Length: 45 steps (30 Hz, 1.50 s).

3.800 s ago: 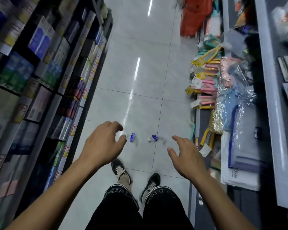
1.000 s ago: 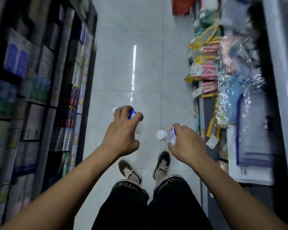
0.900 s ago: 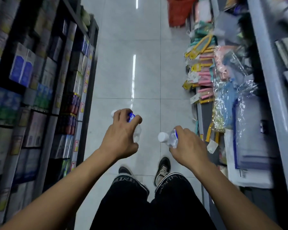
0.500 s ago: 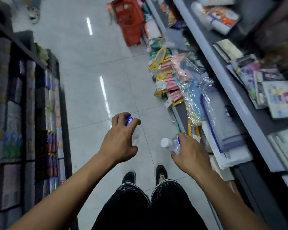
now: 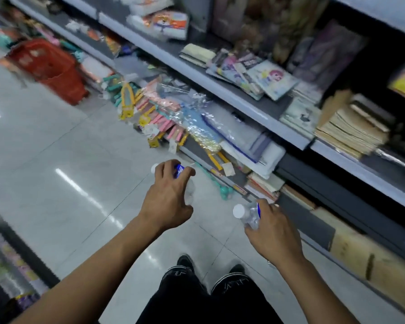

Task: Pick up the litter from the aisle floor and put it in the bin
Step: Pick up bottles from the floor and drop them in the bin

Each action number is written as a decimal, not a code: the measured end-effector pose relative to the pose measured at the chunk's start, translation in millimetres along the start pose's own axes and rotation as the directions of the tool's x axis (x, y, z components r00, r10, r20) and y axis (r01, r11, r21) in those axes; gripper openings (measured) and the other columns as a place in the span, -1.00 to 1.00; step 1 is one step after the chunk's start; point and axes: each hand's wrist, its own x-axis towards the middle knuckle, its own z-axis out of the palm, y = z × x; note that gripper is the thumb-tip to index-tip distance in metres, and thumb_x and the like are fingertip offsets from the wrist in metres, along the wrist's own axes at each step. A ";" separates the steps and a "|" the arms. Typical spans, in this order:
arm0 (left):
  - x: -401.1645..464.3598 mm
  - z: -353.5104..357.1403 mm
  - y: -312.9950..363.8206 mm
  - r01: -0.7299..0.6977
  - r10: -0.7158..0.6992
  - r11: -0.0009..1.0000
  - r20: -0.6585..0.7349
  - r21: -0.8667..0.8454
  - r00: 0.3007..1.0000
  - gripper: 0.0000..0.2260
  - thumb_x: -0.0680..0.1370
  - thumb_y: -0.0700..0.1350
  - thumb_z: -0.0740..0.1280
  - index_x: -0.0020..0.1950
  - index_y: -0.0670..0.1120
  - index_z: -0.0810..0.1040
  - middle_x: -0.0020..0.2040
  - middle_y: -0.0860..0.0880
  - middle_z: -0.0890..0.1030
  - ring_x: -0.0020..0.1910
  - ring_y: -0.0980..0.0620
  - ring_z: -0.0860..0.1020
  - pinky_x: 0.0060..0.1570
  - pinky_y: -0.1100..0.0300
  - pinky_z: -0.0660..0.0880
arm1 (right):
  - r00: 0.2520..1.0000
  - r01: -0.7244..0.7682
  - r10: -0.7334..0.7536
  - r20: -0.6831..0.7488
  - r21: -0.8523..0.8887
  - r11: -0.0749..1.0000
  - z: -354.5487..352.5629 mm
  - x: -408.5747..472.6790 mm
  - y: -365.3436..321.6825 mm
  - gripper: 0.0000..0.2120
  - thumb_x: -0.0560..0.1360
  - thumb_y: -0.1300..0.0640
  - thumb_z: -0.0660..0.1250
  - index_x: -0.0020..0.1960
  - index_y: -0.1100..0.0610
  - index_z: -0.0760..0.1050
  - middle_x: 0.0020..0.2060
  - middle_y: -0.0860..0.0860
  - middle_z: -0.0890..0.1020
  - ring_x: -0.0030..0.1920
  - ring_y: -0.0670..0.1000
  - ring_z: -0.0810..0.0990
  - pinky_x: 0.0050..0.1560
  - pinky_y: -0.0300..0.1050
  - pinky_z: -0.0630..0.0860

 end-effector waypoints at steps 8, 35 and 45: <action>4.4 30.5 110.8 -0.317 0.312 0.948 0.122 0.019 0.942 -0.30 0.21 -0.06 0.50 0.31 0.11 0.35 0.31 -0.03 0.26 0.26 -0.11 0.25 -0.31 0.03 0.59 | 0.929 -0.345 0.352 -0.118 0.076 0.936 -5.1 -103.5 82.3 -0.57 0.44 -0.17 0.41 0.21 -0.07 0.35 0.06 -0.07 0.59 -0.02 0.02 0.58 -0.21 -0.17 0.40; -153.5 178.1 431.0 -0.955 0.850 0.220 0.519 -0.200 0.087 -0.21 0.22 0.02 0.55 0.36 0.22 0.25 0.37 0.07 0.18 0.34 -0.03 0.19 -0.20 0.17 0.48 | 0.069 -0.809 0.997 -0.029 0.583 0.073 60.6 -450.3 158.4 -0.65 0.42 -0.03 0.40 0.14 -0.01 0.38 -0.08 -0.04 0.56 -0.15 0.08 0.55 -0.32 -0.08 0.38; -187.8 205.4 479.6 -0.909 0.812 -0.116 0.489 -0.400 -0.319 -0.25 0.22 0.00 0.50 0.36 0.17 0.28 0.35 0.05 0.20 0.36 -0.04 0.16 -0.16 0.14 0.50 | -0.317 -0.740 0.948 0.026 0.618 -0.265 64.7 -467.4 102.8 -0.67 0.40 -0.01 0.40 0.10 -0.01 0.39 -0.08 -0.03 0.57 -0.12 0.10 0.55 -0.31 -0.06 0.38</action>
